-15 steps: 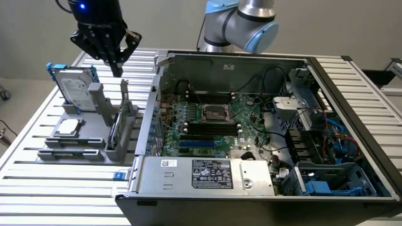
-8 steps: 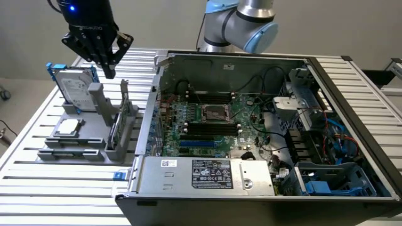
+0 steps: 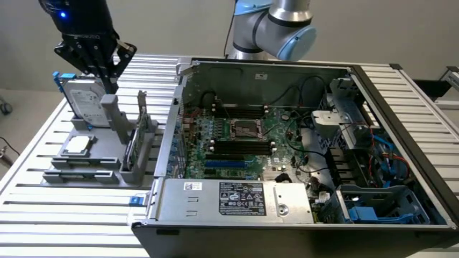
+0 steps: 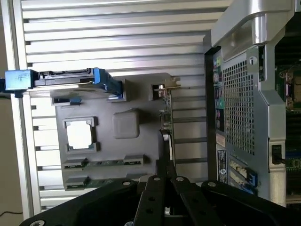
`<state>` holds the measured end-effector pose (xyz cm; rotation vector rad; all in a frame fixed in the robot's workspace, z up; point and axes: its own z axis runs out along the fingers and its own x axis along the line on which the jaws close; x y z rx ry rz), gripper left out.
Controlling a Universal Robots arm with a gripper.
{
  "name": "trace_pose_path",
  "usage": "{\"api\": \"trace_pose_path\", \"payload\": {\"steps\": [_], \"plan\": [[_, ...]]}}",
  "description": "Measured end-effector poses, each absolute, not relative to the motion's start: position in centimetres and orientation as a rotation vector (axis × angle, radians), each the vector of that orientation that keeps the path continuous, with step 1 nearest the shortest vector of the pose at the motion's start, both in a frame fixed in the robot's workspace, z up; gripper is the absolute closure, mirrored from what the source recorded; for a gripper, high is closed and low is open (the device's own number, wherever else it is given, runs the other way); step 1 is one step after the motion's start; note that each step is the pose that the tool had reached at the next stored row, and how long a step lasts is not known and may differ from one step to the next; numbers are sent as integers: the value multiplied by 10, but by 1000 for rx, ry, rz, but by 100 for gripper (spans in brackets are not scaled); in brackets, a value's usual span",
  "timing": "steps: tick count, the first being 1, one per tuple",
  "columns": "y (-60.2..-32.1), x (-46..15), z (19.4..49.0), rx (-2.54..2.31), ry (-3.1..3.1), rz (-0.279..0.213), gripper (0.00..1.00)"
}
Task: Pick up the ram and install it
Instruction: 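Reach for the ram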
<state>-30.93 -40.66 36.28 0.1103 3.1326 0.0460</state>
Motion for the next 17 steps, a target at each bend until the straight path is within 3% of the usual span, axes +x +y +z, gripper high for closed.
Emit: {"api": "trace_pose_path", "payload": {"steps": [17], "plan": [[-421,-376,341,111,3144,45,89]]}}
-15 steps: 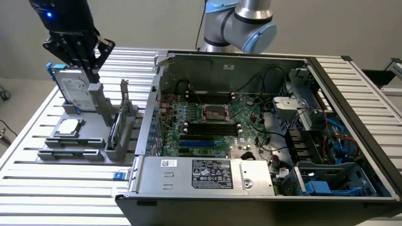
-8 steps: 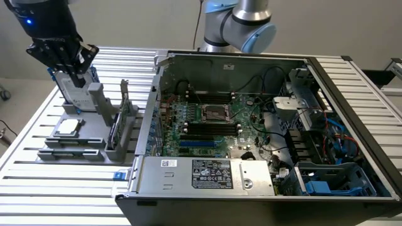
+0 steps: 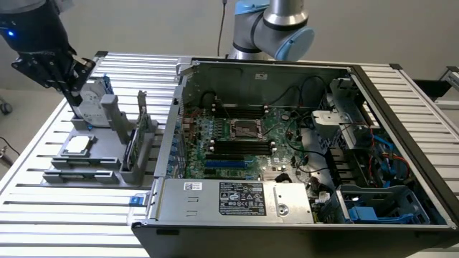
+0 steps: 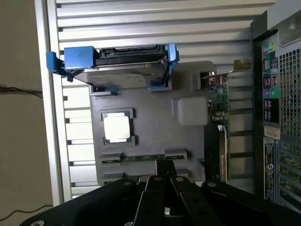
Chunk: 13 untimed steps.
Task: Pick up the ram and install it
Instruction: 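Reach for the ram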
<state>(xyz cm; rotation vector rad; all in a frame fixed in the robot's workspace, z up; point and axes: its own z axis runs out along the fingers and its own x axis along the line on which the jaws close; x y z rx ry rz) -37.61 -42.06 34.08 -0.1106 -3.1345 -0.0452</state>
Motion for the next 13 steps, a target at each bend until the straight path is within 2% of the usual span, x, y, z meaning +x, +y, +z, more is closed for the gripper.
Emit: {"api": "trace_pose_path", "payload": {"steps": [13], "plan": [[-455,-385,328,-110,-3103,-43,89]]}}
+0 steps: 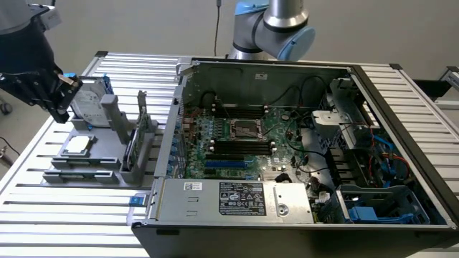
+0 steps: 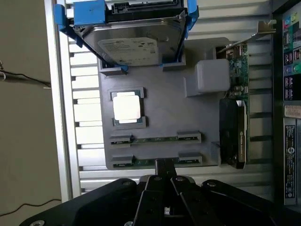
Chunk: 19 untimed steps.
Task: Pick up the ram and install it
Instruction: 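Reach for the ram, then pick up the ram and move it above insertion slot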
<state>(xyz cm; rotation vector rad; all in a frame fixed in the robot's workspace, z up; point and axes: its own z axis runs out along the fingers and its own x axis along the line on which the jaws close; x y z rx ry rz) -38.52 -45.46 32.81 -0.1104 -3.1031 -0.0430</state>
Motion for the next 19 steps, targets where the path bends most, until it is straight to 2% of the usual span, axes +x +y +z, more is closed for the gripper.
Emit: {"api": "trace_pose_path", "payload": {"steps": [7,19], "plan": [[-473,-388,325,-110,-3095,-42,89],[-474,-389,325,-110,-3095,-43,89]]}}
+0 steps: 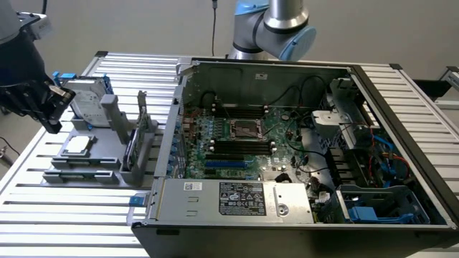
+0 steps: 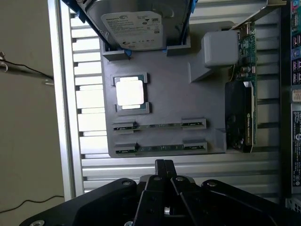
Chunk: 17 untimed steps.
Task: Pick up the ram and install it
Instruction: 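Pick up the ram and move it above insertion slot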
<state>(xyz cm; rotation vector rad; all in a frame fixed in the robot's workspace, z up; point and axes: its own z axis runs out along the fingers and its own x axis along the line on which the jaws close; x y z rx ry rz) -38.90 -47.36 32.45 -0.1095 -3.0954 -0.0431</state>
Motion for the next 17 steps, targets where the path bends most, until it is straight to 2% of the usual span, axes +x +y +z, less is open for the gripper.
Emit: {"api": "trace_pose_path", "payload": {"steps": [6,17], "plan": [[-474,-391,323,-107,-3097,-44,89],[-474,-391,319,193,-3090,-39,89]]}}
